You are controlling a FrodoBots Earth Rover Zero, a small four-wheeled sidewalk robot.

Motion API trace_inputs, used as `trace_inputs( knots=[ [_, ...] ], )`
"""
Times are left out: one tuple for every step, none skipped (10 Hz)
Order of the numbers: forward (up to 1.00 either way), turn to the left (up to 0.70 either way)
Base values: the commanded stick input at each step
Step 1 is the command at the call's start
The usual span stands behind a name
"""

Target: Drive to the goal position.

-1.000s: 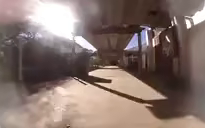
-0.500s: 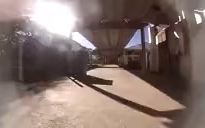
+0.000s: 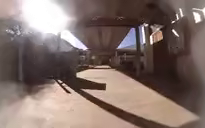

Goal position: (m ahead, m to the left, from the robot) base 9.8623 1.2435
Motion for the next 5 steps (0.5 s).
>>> trace_inputs(
  knots=[
    [1.0,0.01],
    [1.0,0.01],
    [1.0,0.01],
    [1.0,0.01],
    [1.0,0.01]
  ],
)
